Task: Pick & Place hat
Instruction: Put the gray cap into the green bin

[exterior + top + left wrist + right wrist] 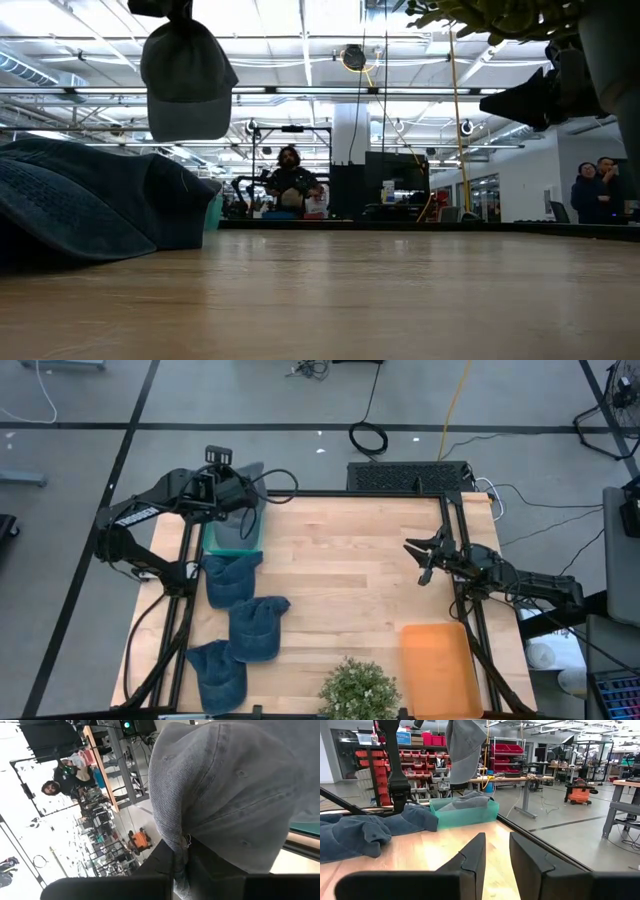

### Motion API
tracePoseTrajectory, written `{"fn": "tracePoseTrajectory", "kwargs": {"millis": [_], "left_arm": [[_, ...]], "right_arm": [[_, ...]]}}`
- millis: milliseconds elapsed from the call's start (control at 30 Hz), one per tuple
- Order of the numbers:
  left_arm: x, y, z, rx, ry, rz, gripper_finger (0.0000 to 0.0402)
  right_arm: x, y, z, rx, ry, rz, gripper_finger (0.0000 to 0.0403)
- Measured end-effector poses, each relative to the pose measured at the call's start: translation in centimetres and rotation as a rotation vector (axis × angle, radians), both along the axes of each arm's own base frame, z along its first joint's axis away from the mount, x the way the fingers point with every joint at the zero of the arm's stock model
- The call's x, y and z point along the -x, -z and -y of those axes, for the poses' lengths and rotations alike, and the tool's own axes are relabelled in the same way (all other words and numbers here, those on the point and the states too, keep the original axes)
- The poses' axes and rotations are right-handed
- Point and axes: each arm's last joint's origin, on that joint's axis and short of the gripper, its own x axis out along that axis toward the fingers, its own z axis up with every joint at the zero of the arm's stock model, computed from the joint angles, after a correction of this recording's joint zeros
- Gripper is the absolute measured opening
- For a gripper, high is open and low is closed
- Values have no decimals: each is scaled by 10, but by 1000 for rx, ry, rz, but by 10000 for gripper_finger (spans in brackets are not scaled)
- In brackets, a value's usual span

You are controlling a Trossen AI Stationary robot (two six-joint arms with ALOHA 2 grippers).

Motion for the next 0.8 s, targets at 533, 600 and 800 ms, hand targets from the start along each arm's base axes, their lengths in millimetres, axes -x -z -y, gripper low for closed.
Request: {"fn": "tracePoseTrajectory", "kwargs": {"millis": [533, 600, 800], "left_arm": [[13, -4, 12, -21, 12, 68, 22], [20, -1, 14, -12, 0, 93, 22], [48, 16, 16, 2, -25, 78, 22]], "right_arm": [[0, 0, 0, 0, 0, 0, 73], [0, 0, 0, 0, 2, 1, 73], [0, 0, 0, 0, 2, 1, 73]]}}
